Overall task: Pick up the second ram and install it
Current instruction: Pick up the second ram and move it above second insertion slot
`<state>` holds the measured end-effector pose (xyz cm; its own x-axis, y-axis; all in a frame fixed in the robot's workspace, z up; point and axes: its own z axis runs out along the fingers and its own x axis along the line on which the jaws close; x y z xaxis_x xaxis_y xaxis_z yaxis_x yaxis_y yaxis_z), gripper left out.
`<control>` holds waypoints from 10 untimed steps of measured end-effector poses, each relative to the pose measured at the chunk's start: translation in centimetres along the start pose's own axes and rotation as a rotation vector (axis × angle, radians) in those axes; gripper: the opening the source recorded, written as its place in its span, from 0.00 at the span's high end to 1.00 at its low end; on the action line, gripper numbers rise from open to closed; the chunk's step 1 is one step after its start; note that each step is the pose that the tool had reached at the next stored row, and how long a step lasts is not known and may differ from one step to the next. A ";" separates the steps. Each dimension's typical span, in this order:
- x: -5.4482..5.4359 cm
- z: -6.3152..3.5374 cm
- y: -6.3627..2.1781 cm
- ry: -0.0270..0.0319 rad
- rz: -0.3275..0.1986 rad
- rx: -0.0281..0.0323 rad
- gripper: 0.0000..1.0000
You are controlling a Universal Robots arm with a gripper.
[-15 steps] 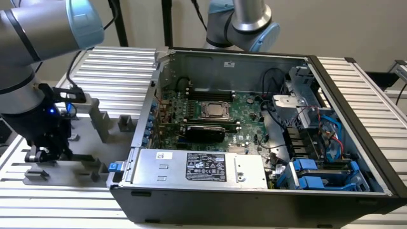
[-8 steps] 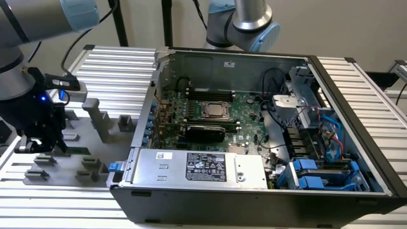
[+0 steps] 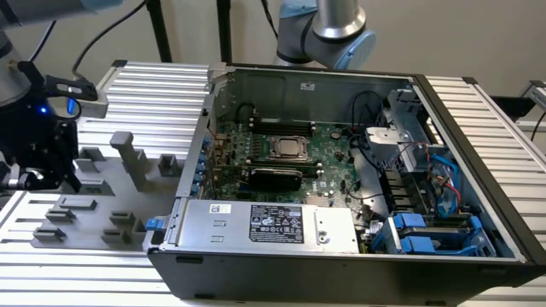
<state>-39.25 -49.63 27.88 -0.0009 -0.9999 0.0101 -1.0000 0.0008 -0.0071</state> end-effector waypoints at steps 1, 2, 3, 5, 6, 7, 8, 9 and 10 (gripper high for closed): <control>0.0 -0.42 0.00 -0.0003 0.000 0.0000 0.87; 0.0 -0.80 0.00 -0.0009 0.000 0.0001 0.87; 0.0 -1.19 -0.01 -0.0014 -0.001 0.0001 0.87; 0.0 -1.93 -0.02 -0.0028 -0.001 0.0001 0.87; 0.0 -2.28 -0.02 -0.0036 -0.001 0.0002 0.87; 0.0 -2.63 -0.03 -0.0043 -0.002 0.0000 0.87; 0.0 -2.99 -0.03 -0.0052 -0.002 0.0000 0.87; 0.0 -3.32 -0.04 -0.0061 -0.002 0.0001 0.87; 0.0 -3.70 -0.05 -0.0070 -0.002 0.0001 0.87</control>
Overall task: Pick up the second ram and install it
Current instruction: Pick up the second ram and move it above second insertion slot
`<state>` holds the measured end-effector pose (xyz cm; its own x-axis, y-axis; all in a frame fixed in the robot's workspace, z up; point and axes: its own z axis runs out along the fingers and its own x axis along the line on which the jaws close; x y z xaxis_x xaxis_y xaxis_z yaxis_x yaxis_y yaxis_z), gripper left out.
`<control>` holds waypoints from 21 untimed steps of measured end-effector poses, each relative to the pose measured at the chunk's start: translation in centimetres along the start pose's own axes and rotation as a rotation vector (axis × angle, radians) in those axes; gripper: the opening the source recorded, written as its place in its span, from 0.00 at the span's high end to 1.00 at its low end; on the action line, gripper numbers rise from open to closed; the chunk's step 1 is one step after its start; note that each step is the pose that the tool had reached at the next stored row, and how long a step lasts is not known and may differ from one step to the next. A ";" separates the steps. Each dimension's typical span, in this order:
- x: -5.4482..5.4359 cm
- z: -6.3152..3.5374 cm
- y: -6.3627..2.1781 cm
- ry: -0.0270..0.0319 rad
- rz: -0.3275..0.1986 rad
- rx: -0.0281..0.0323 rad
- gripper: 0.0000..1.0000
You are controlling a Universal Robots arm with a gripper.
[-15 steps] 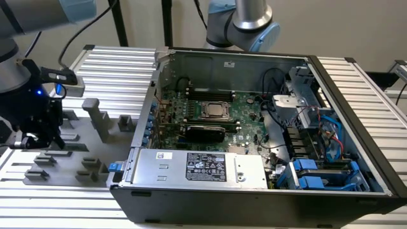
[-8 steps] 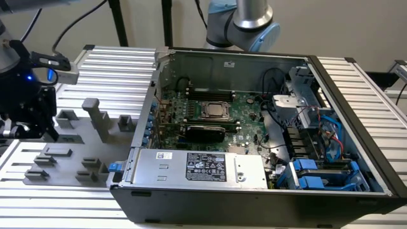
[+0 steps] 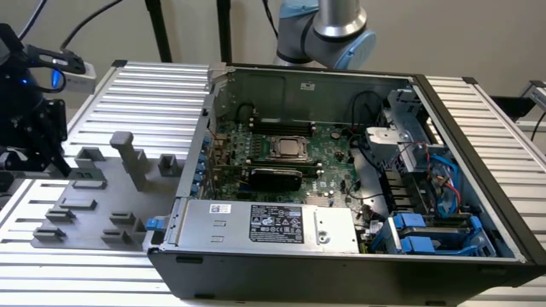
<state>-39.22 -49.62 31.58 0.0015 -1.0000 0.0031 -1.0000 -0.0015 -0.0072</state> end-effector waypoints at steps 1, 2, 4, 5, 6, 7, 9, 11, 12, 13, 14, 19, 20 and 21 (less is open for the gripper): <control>0.0 -0.34 -0.01 -0.0009 0.000 0.0000 0.87; 0.0 -0.68 -0.03 -0.0020 -0.001 0.0000 0.87; 0.0 -1.34 -0.06 -0.0042 -0.001 0.0000 0.87; 0.0 -1.69 -0.09 -0.0053 -0.002 0.0000 0.87; 0.0 -2.00 -0.12 -0.0067 -0.002 0.0000 0.87; 0.0 -2.29 -0.17 -0.0083 -0.003 0.0001 0.87; 0.0 -2.78 -0.26 -0.0124 -0.003 -0.0001 0.87; 0.0 -3.14 -0.37 -0.0183 -0.003 0.0000 0.87; 0.0 -3.31 -0.44 -0.0217 -0.003 0.0000 0.87; -0.1 -3.46 -0.55 -0.0242 -0.003 -0.0001 0.87; -0.1 -3.60 -0.67 -0.0269 -0.003 0.0000 0.87; -0.3 -4.22 -1.46 -0.0388 -0.003 0.0001 0.87; -0.4 -4.32 -1.65 -0.0405 -0.003 0.0000 0.87; -0.4 -4.41 -1.84 -0.0423 -0.003 0.0001 0.87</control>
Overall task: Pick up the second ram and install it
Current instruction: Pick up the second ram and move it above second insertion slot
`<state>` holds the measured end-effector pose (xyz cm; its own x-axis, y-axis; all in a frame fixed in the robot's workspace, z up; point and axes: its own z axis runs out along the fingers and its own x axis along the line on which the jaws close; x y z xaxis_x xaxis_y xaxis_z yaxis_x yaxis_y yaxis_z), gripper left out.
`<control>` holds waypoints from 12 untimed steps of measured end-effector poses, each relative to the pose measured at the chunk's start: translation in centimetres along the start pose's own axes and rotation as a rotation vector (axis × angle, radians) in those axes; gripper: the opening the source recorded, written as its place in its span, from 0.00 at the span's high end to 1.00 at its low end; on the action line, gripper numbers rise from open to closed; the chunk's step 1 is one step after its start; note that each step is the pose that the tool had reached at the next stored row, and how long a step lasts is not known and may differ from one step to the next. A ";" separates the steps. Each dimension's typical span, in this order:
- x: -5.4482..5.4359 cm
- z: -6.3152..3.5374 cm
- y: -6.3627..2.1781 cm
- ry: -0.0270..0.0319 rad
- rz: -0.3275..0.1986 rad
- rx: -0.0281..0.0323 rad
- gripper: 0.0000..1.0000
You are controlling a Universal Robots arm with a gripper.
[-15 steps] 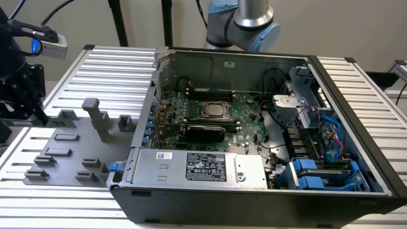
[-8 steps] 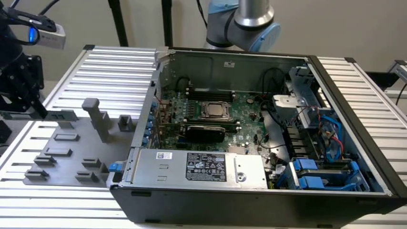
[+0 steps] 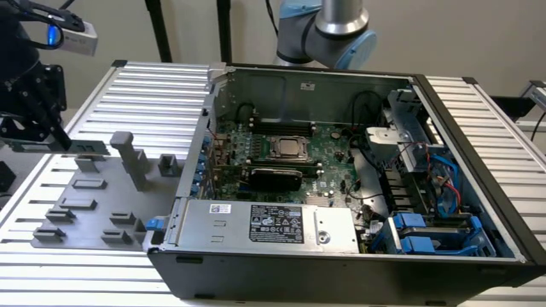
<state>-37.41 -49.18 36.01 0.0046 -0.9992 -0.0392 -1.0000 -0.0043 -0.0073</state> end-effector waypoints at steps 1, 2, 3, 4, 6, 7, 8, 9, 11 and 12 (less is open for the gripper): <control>-0.1 -0.09 -0.21 -0.0017 0.000 0.0000 0.87; -0.1 -0.19 -0.44 -0.0035 0.000 0.0000 0.87; -0.2 -0.28 -0.66 -0.0050 0.000 0.0000 0.87; -0.2 -0.36 -0.89 -0.0063 0.000 -0.0001 0.87; -0.3 -0.52 -1.35 -0.0088 0.000 0.0000 0.87; -0.4 -0.59 -1.58 -0.0101 0.000 0.0000 0.87; -0.4 -0.66 -1.81 -0.0114 0.000 0.0000 0.87; -0.5 -0.74 -2.04 -0.0127 0.000 0.0001 0.87; -0.6 -0.89 -2.50 -0.0154 0.000 0.0001 0.87; -0.7 -0.98 -2.73 -0.0167 0.000 0.0000 0.87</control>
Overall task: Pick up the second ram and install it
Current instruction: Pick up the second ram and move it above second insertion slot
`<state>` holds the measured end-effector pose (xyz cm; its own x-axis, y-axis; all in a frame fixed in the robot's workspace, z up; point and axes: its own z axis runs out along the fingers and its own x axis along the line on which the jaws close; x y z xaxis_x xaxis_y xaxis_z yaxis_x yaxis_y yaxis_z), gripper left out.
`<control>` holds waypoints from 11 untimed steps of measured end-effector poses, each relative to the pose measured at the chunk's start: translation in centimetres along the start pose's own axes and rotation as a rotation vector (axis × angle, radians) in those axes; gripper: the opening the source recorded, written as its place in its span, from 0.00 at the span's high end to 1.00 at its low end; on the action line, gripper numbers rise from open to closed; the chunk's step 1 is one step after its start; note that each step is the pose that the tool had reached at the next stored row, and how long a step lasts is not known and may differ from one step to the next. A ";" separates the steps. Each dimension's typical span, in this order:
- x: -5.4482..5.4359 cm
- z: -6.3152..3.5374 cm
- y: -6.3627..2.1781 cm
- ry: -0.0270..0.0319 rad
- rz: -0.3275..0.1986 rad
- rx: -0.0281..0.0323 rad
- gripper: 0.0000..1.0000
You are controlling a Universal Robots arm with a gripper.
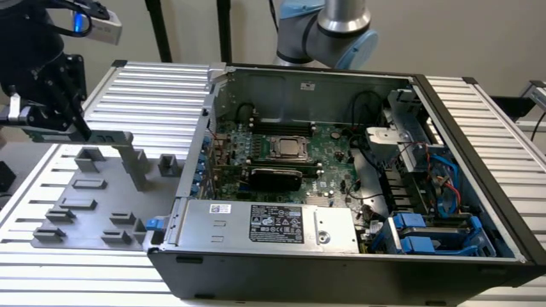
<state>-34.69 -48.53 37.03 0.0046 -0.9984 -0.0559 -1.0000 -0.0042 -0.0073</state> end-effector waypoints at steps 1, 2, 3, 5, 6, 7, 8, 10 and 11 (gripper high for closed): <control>-0.1 -0.07 -0.22 -0.0014 0.000 0.0000 0.87; -0.1 -0.14 -0.47 -0.0030 0.000 0.0002 0.87; -0.2 -0.22 -0.68 -0.0043 0.000 0.0001 0.87; -0.3 -0.39 -1.15 -0.0075 0.000 0.0001 0.87; -0.3 -0.46 -1.37 -0.0092 0.000 0.0002 0.87; -0.4 -0.55 -1.60 -0.0106 0.000 0.0001 0.87; -0.4 -0.62 -1.83 -0.0122 0.000 0.0002 0.87; -0.6 -0.78 -2.27 -0.0154 0.000 0.0001 0.87; -0.6 -0.86 -2.48 -0.0172 0.000 0.0002 0.87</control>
<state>-32.22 -47.96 37.94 0.0046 -0.9973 -0.0731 -1.0000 -0.0041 -0.0075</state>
